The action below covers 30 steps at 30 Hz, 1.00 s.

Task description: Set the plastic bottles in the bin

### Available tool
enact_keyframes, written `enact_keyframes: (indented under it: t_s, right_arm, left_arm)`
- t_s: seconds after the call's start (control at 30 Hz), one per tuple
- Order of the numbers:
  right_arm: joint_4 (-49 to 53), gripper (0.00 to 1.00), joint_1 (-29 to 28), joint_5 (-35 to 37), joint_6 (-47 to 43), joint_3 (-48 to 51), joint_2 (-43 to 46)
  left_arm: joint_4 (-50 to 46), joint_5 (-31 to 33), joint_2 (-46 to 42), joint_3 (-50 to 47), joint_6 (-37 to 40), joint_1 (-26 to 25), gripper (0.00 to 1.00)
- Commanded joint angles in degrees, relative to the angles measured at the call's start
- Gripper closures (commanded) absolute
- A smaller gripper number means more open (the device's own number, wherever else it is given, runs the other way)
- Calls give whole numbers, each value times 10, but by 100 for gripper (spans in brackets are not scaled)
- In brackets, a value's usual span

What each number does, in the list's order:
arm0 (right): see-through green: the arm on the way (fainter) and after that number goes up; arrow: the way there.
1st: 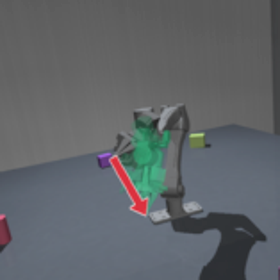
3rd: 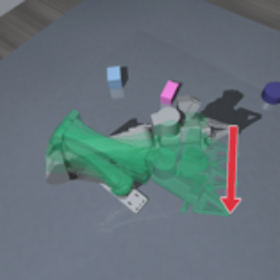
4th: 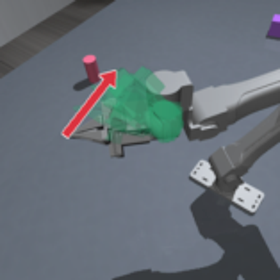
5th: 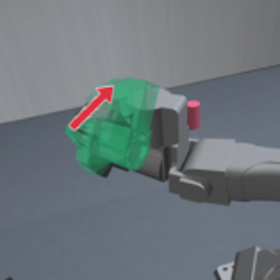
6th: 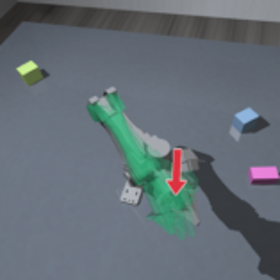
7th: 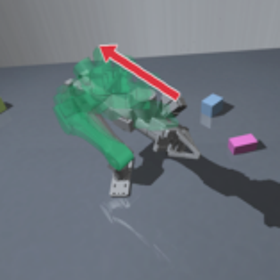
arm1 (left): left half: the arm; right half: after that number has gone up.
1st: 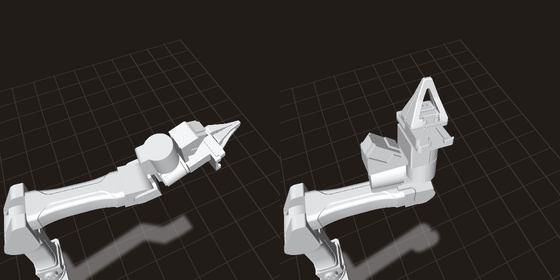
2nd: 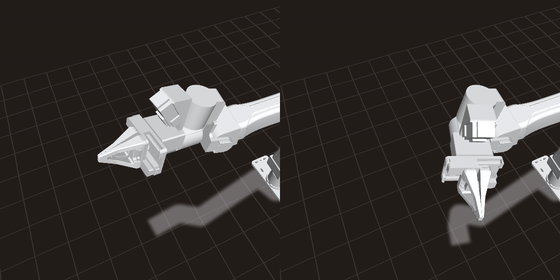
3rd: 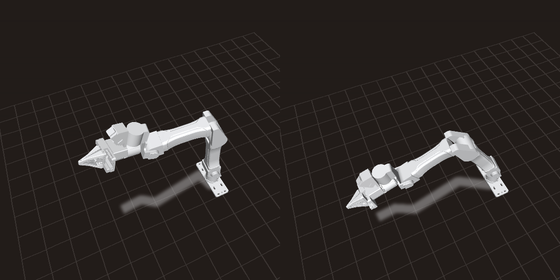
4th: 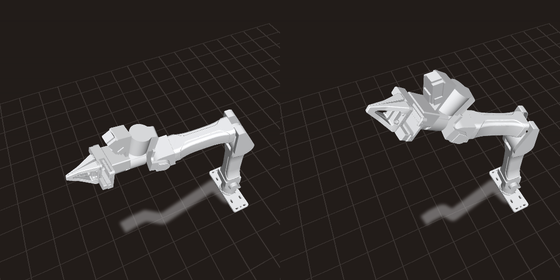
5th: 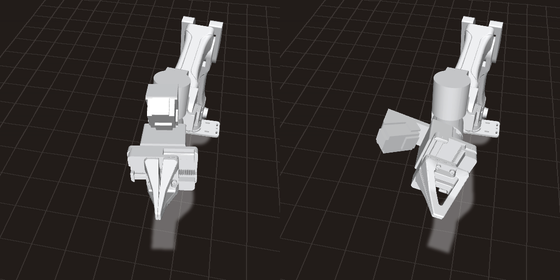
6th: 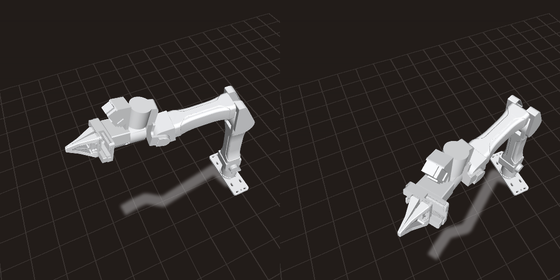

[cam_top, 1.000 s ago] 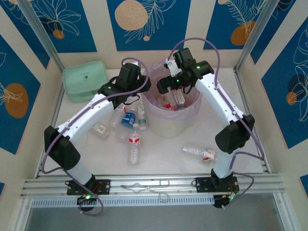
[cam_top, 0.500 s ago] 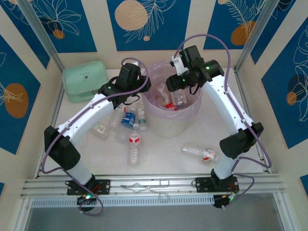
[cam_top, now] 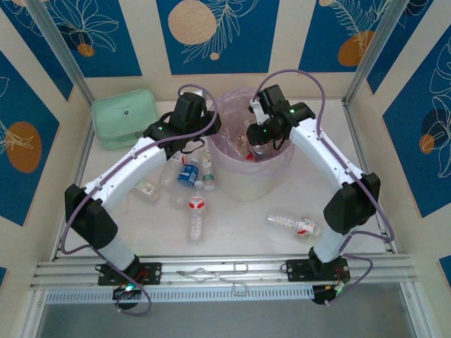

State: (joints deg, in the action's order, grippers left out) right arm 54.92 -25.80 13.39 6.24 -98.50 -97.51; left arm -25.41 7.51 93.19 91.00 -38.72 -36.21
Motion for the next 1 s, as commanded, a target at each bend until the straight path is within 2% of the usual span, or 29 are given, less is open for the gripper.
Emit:
enact_keyframes:
  t_s: [0.0, 0.17, 0.3, 0.43, 0.53, 0.7, 0.87, 0.97]
  right_arm:
    - [-18, 60, 2, -12, 16, -5, 5]
    - [24, 48, 2, -14, 29, -55, 31]
    - [67, 31, 4, 9, 80, -107, 67]
    - [105, 16, 15, 48, 132, -121, 98]
    - [147, 1, 40, 54, 180, -120, 122]
    - [193, 1, 119, 32, 281, -62, 179]
    - [304, 1, 150, 155, 380, -19, 193]
    - [348, 1, 187, 156, 429, 14, 193]
  left_arm:
    - [-4, -5, 3, 7, 1, 6, 71]
    - [-4, -3, 2, 8, -1, 5, 71]
    - [-7, -1, 7, 17, 1, 6, 71]
    - [-9, -3, 11, 25, 5, 5, 71]
    - [-9, -4, 12, 26, 5, 5, 71]
    - [-13, -6, 16, 34, 13, 5, 71]
    - [-14, -7, 18, 37, 14, 5, 71]
    - [-13, -15, 23, 40, 10, 5, 71]
